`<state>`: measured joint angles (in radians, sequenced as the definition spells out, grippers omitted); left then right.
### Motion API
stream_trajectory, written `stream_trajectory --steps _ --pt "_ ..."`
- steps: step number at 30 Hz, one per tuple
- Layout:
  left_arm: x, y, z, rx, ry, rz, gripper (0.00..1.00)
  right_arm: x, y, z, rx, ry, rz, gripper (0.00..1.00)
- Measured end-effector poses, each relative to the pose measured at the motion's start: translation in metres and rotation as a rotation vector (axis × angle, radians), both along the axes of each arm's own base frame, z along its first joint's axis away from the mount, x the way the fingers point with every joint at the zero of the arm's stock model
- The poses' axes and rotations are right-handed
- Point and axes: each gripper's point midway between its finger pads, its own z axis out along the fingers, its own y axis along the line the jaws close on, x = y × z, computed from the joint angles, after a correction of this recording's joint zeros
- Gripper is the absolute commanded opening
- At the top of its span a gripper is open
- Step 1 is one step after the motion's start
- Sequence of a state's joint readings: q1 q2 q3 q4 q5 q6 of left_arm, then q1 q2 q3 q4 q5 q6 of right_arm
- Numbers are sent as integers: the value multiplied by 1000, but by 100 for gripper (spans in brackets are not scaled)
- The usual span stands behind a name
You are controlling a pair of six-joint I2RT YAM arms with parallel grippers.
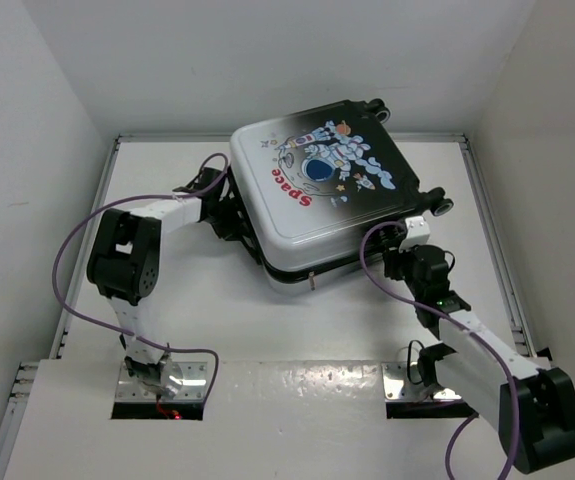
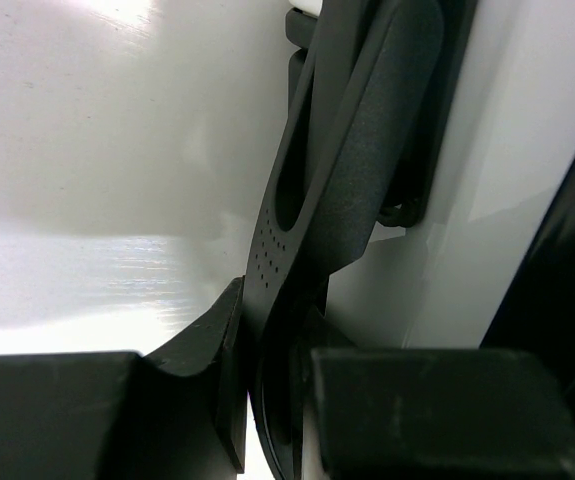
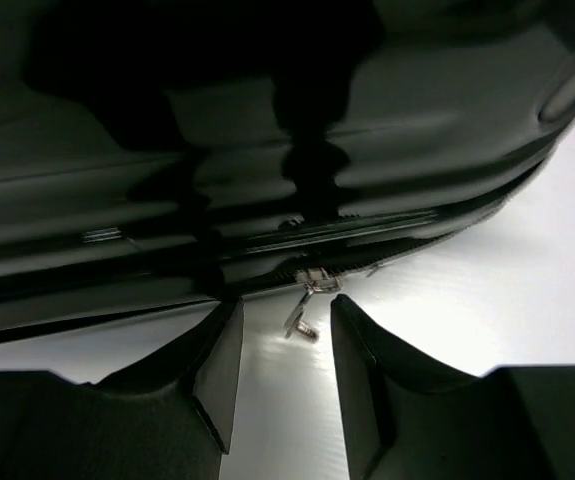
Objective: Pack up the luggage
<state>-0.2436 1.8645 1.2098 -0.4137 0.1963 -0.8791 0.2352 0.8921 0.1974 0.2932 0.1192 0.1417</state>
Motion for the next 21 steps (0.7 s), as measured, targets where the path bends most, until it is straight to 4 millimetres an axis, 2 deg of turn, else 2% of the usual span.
stream_trajectory --steps 2,4,7,16,21 --pt "0 1 0 -1 1 0 0 3 5 2 15 -12 19 40" --pt "0 3 0 0 1 3 0 5 6 -1 20 -6 25 36" --pt "-1 6 0 -3 0 6 0 8 6 -11 25 21 21 23" --pt "-6 19 -1 -10 9 25 0 15 6 -13 54 13 31 0" --pt "-5 23 -1 -6 10 27 0 17 5 -10 76 4 40 0"
